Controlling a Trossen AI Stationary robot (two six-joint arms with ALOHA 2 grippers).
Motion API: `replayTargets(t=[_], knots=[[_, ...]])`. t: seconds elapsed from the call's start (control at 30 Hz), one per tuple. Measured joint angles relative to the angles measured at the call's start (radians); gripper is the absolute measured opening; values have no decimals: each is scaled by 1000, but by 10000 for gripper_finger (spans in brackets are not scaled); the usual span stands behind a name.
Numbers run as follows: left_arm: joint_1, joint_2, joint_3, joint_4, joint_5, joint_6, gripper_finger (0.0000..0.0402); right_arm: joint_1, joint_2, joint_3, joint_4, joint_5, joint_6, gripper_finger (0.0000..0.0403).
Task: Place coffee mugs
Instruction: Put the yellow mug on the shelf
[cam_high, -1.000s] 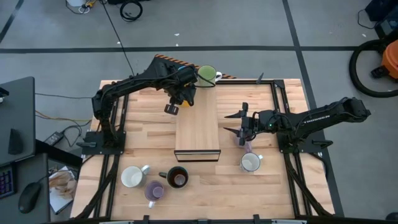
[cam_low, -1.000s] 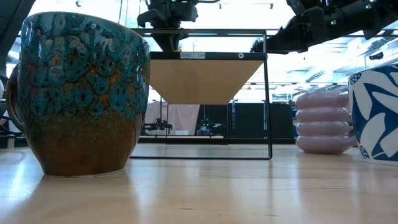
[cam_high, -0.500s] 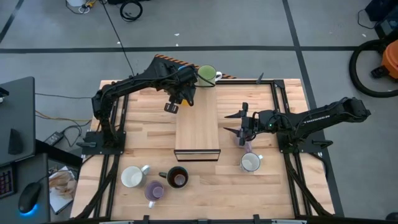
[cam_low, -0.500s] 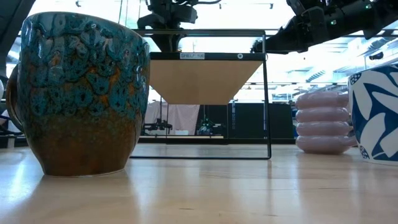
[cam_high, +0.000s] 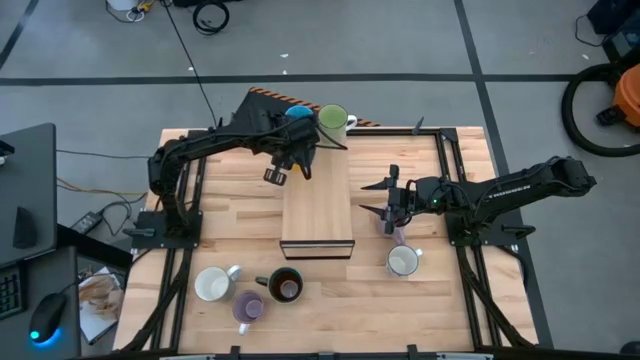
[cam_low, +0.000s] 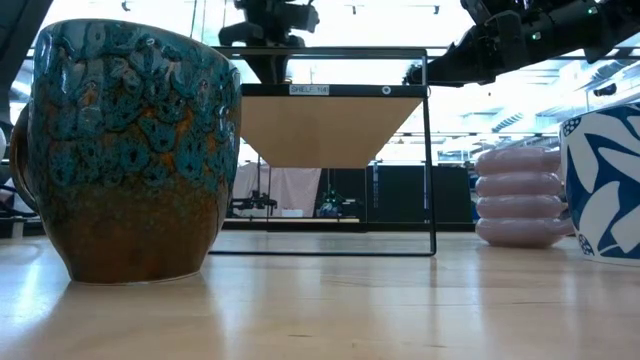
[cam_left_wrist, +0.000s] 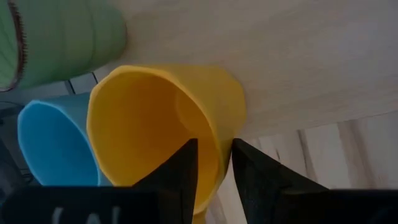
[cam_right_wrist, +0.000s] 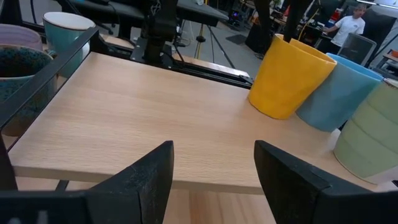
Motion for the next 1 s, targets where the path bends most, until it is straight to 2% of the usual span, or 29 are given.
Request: replayTargets(t=[0.77, 1.0], knots=[[-7, -23, 1, -4, 53, -98, 106, 0, 0, 0, 0, -4, 0, 229], [-12, -30, 0, -4, -30, -102, 106, 0, 0, 0, 4, -4, 0, 229]])
